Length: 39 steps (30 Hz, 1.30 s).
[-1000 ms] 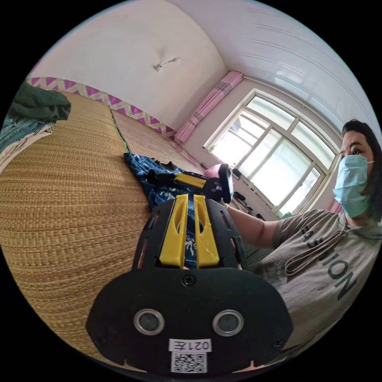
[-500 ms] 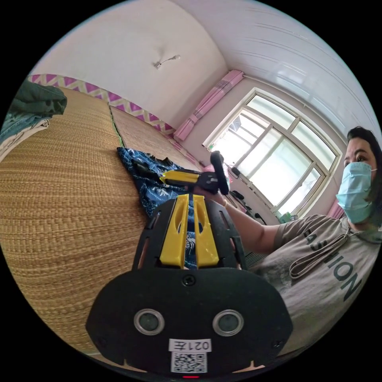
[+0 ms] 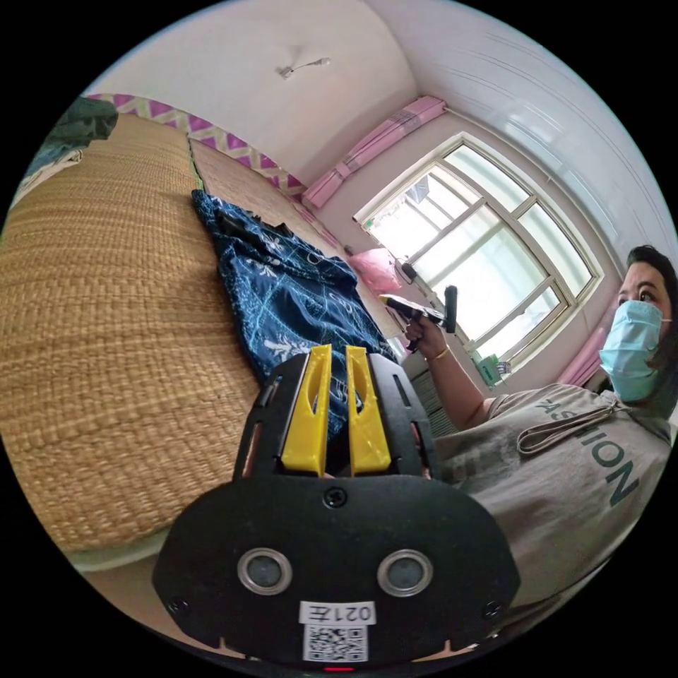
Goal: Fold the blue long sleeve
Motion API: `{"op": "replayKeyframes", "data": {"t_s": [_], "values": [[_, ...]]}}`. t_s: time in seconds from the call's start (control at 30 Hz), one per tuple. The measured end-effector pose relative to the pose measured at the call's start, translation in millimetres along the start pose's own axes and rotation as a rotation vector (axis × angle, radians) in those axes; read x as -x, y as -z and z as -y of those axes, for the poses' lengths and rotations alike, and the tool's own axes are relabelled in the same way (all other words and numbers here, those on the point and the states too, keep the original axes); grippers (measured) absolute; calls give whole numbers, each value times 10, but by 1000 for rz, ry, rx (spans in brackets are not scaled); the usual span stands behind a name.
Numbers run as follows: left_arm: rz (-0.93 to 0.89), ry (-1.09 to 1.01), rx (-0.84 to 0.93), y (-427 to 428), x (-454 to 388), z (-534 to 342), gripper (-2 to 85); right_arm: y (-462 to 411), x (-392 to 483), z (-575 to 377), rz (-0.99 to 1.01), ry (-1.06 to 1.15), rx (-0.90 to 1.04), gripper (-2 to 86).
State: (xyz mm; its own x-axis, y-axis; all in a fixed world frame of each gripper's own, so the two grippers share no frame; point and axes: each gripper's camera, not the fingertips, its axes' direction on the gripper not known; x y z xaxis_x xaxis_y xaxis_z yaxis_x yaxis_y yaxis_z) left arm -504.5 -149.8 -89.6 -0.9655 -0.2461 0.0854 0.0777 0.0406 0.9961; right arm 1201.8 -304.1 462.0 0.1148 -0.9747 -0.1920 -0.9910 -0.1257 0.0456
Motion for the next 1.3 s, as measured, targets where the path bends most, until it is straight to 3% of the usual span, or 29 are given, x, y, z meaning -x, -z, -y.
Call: {"op": "replayKeyframes", "data": {"t_s": [0.23,0.3,0.4,0.5,0.6,0.67,0.8,0.97,1.1,1.3], "values": [[-13,30,3,-136,-307,-231,35,-236,-387,-181,-216,-5,-212,-9],[-1,31,6,-121,-399,-254,36,-602,-467,10,-212,19,-151,-10],[46,38,2,-9,-524,-322,44,-1750,-675,65,-286,8,285,-10],[134,25,-13,172,-624,-481,59,-2019,-819,-233,-261,-97,326,-10],[194,7,-10,237,-675,-683,74,-1771,-704,-678,-231,-96,200,-9],[218,6,-2,175,-703,-832,82,-1385,-562,-1254,-132,-83,93,-8],[262,7,-5,5,-793,-1049,94,-982,-342,-2440,57,-103,78,5],[298,28,-26,-113,-919,-1344,101,-797,-281,-4408,174,-357,64,75],[260,74,16,-167,-845,-1564,102,-945,-266,-5566,309,-539,25,82],[150,143,93,-498,-467,-1831,107,-1988,-156,-6948,585,-663,64,92]]}}
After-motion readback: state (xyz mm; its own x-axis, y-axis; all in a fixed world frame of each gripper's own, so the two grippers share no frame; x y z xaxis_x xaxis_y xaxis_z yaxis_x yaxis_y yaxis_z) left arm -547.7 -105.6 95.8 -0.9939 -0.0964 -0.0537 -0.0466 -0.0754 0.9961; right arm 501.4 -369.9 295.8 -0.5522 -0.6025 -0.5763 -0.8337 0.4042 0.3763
